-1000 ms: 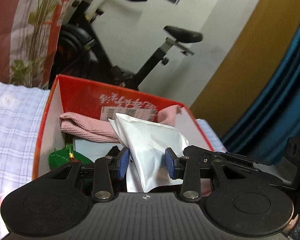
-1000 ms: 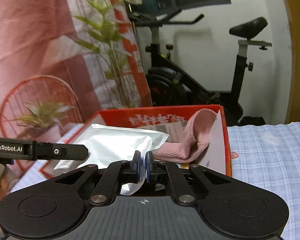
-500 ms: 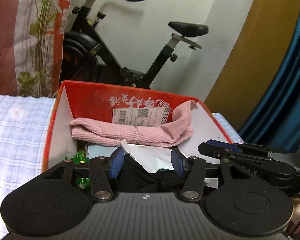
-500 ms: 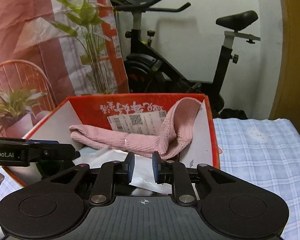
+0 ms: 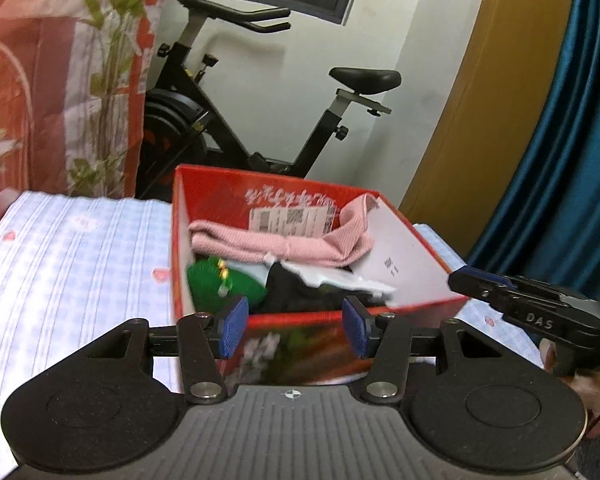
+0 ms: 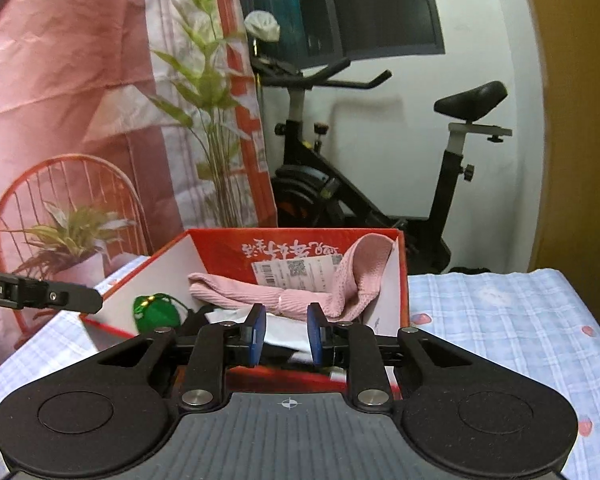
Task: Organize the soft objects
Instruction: 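Lower both grippers to the black strap and close them on it, then lift the black strap with the left gripper while the right gripper holds its other end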
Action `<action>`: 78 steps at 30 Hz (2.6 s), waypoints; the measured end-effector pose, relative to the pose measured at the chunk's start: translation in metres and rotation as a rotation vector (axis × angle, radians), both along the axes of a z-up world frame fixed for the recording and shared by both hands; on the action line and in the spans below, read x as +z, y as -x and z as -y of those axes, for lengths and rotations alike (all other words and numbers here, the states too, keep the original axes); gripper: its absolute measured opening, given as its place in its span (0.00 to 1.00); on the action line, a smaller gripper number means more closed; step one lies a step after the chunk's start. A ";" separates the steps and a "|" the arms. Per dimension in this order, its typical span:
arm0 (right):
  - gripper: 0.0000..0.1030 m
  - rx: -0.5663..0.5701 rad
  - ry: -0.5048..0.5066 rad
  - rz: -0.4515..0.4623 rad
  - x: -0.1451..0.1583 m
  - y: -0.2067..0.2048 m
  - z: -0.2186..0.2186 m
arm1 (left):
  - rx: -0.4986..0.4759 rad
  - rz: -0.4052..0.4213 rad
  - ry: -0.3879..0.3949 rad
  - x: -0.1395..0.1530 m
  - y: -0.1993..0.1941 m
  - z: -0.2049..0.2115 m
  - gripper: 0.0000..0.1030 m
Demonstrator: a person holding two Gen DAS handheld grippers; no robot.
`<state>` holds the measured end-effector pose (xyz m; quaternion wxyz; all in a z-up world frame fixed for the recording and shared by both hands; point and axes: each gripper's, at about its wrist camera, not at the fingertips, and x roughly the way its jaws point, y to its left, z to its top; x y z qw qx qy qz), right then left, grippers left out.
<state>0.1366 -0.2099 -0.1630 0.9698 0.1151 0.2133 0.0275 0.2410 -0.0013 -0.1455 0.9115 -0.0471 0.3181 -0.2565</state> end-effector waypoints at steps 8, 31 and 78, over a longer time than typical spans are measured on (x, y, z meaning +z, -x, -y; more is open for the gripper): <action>0.21 0.013 -0.025 -0.071 -0.030 0.023 -0.016 | 0.024 -0.112 0.044 -0.033 0.011 -0.006 0.53; 0.21 0.052 -0.060 -0.208 -0.103 0.037 -0.034 | 0.077 -0.362 0.167 -0.107 -0.008 0.008 0.52; 0.39 -0.065 -0.129 -0.144 -0.086 0.054 -0.016 | 0.079 -0.306 0.076 -0.130 0.046 -0.004 0.14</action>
